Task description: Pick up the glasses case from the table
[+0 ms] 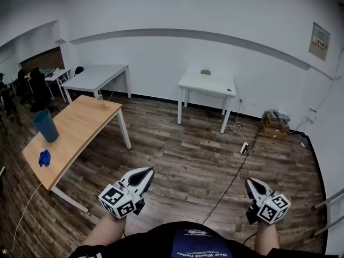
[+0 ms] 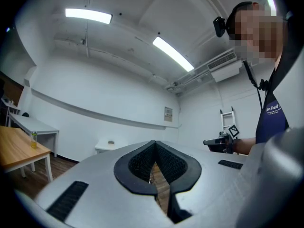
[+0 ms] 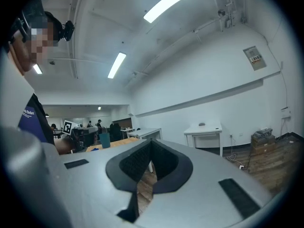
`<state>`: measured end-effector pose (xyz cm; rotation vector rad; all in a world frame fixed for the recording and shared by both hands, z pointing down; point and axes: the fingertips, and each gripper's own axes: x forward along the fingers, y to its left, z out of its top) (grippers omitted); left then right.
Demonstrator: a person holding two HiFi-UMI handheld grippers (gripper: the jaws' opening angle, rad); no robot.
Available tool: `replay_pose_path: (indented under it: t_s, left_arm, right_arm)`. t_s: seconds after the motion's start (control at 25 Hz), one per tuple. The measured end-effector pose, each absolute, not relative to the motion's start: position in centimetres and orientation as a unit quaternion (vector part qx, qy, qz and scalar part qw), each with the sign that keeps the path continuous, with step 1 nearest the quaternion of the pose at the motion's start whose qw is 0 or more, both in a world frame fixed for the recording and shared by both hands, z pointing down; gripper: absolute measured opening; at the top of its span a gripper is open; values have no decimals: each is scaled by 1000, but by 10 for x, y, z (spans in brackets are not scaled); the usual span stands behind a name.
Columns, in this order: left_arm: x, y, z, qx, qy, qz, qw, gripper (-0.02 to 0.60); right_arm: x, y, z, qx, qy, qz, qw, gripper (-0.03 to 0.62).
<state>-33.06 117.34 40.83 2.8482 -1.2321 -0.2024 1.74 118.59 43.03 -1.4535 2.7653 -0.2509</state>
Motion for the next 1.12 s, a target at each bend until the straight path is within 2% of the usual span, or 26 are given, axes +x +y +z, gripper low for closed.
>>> replay_pose_path:
  t_s: [0.4,1.12]
  left_arm:
    - [-299,1166,404,921,-386,-56,11,2]
    - [-132,1197,410,917,-398,-32,19,2]
  right_arm:
    - [43,1185,435,-461,883,-89,12,-2]
    - [191,1202,444,-431,898,-92,2,-2]
